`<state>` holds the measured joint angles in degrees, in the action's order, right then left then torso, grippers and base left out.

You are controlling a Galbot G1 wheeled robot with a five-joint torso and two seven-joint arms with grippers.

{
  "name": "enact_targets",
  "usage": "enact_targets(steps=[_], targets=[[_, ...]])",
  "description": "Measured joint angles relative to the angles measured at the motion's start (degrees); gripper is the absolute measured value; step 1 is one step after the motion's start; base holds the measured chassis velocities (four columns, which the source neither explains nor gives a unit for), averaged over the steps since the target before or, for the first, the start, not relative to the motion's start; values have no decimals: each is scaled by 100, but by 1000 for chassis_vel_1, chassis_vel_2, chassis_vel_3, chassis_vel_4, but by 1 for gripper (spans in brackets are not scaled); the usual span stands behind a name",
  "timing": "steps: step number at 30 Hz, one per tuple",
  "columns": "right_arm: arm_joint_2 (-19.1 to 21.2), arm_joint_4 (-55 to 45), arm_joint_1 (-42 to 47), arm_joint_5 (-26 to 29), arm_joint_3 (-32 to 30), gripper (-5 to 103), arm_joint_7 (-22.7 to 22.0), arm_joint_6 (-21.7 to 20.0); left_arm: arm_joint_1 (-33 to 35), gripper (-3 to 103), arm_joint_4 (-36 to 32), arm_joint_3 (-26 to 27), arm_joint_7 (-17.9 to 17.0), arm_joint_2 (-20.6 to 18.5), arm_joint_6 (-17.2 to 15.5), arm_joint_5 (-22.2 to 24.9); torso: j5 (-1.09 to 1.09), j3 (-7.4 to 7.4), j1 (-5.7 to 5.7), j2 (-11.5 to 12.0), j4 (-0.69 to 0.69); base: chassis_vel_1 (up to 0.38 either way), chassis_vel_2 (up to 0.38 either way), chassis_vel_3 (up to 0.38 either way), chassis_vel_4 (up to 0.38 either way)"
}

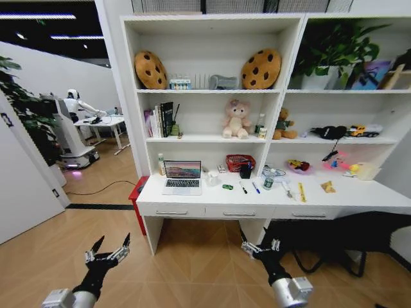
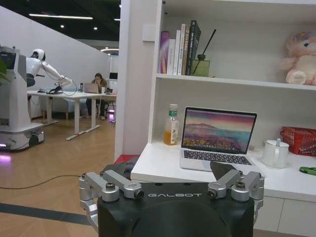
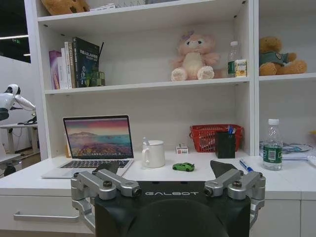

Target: Organize the objects on the table.

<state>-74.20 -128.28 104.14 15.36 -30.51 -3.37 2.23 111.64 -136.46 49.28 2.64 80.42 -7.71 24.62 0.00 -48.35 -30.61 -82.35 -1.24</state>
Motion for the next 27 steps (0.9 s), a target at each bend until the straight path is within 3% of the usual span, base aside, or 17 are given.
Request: enact_targets(steps=[27], targets=[[-2,31,58,34,-17,100,100,-91,33,97,-4,14,30,9,37,-63,0,0,0,0,0,0,0,0,0]])
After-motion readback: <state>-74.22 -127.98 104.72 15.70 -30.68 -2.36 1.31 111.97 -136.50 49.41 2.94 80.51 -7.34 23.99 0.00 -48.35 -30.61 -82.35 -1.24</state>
